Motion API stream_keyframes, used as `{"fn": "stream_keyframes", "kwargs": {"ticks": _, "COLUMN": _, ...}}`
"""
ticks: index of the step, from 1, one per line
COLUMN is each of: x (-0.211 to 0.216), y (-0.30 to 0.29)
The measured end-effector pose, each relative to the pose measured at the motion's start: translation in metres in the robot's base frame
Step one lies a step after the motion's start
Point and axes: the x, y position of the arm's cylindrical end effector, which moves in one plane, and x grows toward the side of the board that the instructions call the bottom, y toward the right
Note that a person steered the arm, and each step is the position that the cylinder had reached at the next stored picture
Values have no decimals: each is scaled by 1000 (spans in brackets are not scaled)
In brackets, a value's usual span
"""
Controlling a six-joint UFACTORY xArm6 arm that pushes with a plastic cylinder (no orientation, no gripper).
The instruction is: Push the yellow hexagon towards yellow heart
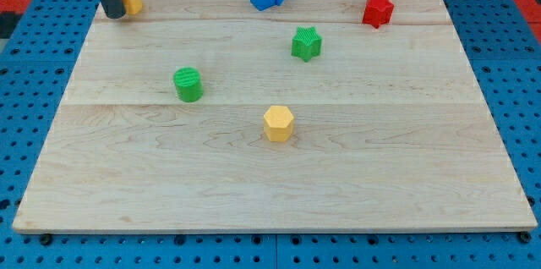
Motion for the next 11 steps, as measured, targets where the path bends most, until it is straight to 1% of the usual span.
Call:
{"fn": "stream_keyframes", "kwargs": {"ticks": 1, "x": -1, "y": 4}}
{"fn": "stream_keyframes", "kwargs": {"ticks": 3, "x": -25, "y": 4}}
{"fn": "stream_keyframes", "kwargs": {"ticks": 4, "x": -14, "y": 9}}
{"fn": "stream_keyframes", "kwargs": {"ticks": 5, "x": 25, "y": 54}}
{"fn": "stream_keyframes", "kwargs": {"ticks": 6, "x": 76, "y": 124}}
{"fn": "stream_keyframes", "kwargs": {"ticks": 7, "x": 122, "y": 223}}
{"fn": "stream_keyframes", "kwargs": {"ticks": 8, "x": 159, "y": 329}}
{"fn": "stream_keyframes", "kwargs": {"ticks": 9, "x": 215, "y": 372}}
{"fn": "stream_keyframes", "kwargs": {"ticks": 10, "x": 243, "y": 336}}
{"fn": "stream_keyframes", "kwargs": {"ticks": 11, "x": 236, "y": 274}}
